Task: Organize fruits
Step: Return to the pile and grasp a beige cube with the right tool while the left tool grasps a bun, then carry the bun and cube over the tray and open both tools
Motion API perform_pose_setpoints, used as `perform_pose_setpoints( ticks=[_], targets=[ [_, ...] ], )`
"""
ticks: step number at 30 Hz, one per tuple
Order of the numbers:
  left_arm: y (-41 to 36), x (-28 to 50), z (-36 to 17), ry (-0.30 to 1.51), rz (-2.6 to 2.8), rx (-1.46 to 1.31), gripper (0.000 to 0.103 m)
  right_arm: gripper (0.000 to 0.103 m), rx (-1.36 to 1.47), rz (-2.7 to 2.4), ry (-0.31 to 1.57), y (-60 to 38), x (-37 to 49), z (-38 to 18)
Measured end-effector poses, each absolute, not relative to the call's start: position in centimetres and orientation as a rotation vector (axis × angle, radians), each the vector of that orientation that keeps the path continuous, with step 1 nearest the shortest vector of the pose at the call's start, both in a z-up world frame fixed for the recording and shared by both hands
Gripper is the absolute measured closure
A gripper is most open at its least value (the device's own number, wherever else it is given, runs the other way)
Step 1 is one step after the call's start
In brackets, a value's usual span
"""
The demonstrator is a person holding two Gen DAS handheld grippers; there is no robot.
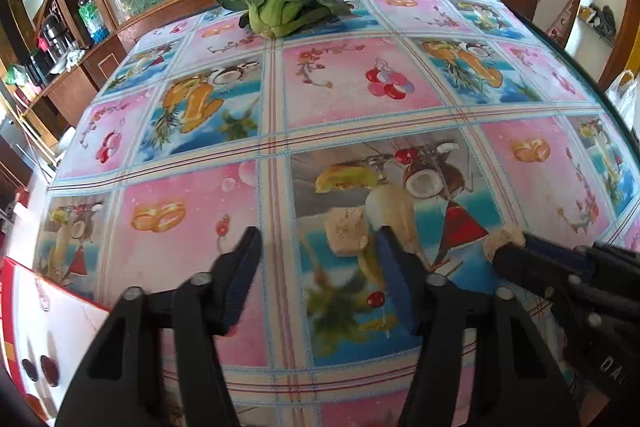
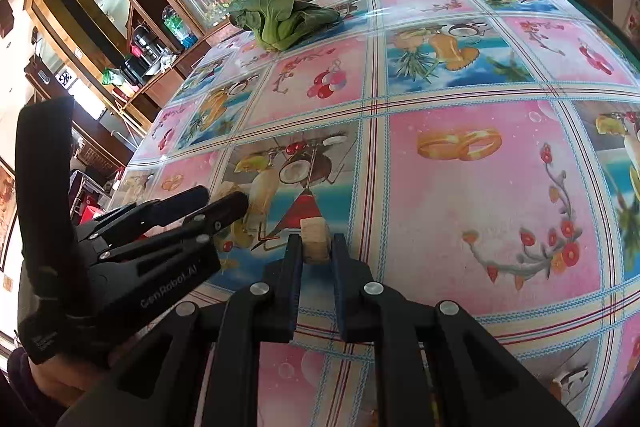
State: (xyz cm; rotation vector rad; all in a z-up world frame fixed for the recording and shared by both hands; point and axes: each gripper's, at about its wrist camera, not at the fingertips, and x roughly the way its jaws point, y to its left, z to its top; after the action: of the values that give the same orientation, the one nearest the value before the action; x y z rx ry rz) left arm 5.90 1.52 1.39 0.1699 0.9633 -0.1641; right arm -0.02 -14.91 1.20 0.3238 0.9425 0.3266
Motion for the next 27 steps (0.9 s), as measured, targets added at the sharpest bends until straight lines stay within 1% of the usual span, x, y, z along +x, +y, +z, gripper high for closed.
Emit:
perform_pose_setpoints(
  ticks=[4, 6, 10, 16, 22, 27],
  targets=[
    [1.3, 6.1, 1.4, 0.974, -0.190, 0.153, 0.069, 0.091, 0.297, 0.312, 0.930, -14.5, 0.0, 1.3],
    [1.2, 6.1, 1.4, 0.977, -0.210, 0.138, 0.078, 0.091, 0.260, 0.295, 0.914, -14.1, 0.0, 1.4],
    [1.1, 5.9, 1.4, 0.973, -0.211, 0.136, 0.079, 0.091, 0.185, 0.245, 0.858, -13.7, -0.3, 1.8],
    [1.9, 4.1, 2.3, 0.953, -0.207, 0.090, 0.079, 0.091, 0.204, 0.230, 0.776, -14.5, -0.9, 2.9],
    [4.0, -0.7, 5.7, 0.852, -0.201, 0.059, 0.079, 0.091, 0.182, 0.261, 0.711, -13.7, -2.2, 3.8],
    [6.6, -5.6, 7.8, 0.784, -0.171, 0.058, 0.079, 0.091, 0.165, 0.354, 0.671, -11.0, -4.2, 4.9]
  ],
)
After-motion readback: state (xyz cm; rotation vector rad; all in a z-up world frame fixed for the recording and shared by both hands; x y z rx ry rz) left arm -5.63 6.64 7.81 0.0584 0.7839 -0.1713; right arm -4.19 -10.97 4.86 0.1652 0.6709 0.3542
